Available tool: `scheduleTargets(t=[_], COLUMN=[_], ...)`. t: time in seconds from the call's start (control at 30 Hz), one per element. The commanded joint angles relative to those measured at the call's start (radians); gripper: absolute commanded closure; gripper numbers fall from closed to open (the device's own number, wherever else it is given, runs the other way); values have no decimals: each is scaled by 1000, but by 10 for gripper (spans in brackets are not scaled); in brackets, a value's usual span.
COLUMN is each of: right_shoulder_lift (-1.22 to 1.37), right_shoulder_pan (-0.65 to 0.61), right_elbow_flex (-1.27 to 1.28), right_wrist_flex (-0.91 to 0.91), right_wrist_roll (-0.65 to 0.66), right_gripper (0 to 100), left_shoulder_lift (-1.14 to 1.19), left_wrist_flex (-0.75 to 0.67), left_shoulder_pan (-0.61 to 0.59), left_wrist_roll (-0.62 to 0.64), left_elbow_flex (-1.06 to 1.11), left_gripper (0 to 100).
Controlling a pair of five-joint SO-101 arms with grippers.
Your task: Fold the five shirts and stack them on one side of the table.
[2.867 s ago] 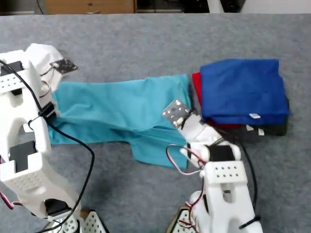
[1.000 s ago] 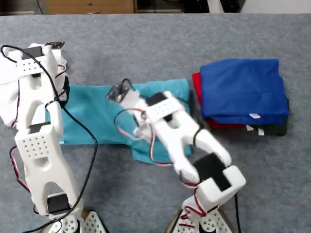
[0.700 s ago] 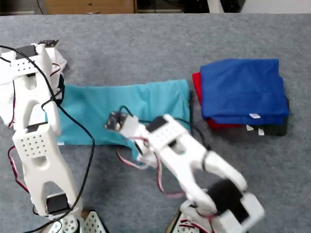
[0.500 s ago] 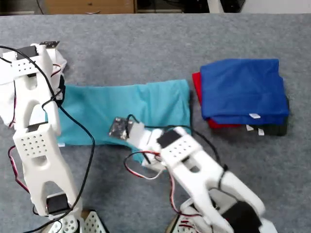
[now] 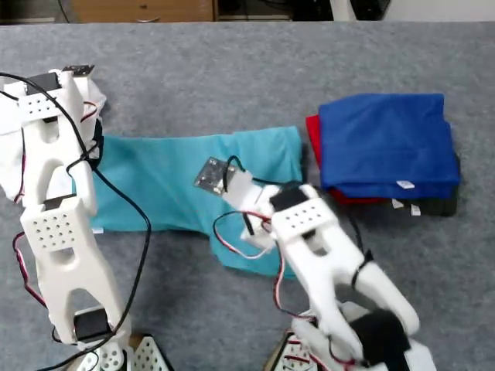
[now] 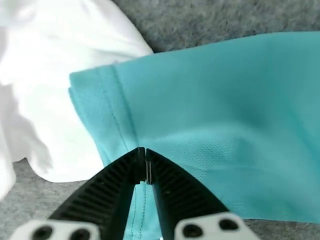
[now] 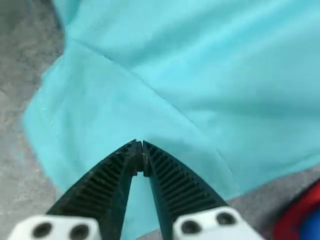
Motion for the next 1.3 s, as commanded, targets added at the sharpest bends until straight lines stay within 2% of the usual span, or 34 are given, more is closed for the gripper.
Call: scheduleTargets(t=[0.0, 0.23, 0.4, 0.73, 1.03, 1.2, 1.27], right_shoulder_lift=[99, 506, 845, 1348, 1524, 1408, 1333], right_shoulder_pan=[81, 143, 183, 315, 286, 289, 306], right_elbow_flex=[-246, -837, -1213, -1926, -2562, -2513, -2465], right_wrist_flex=[-41, 68, 180, 526, 825, 881, 882], right_wrist_roll=[3, 0, -2, -64, -64, -64, -28], right_gripper=[996, 996, 996, 996, 996, 996, 996], left_shoulder_lift=[-12, 58, 150, 306, 314, 200, 142], left_wrist_flex=[14, 0, 6, -2, 12, 28, 29], left_shoulder_pan=[-2, -9, -49, -149, -117, -98, -101], left_wrist_roll=[12, 21, 133, 132, 83, 83, 83], left_elbow_flex=[-38, -78, -195, -482, -606, -626, -621], left_gripper=[981, 981, 981, 981, 981, 981, 981])
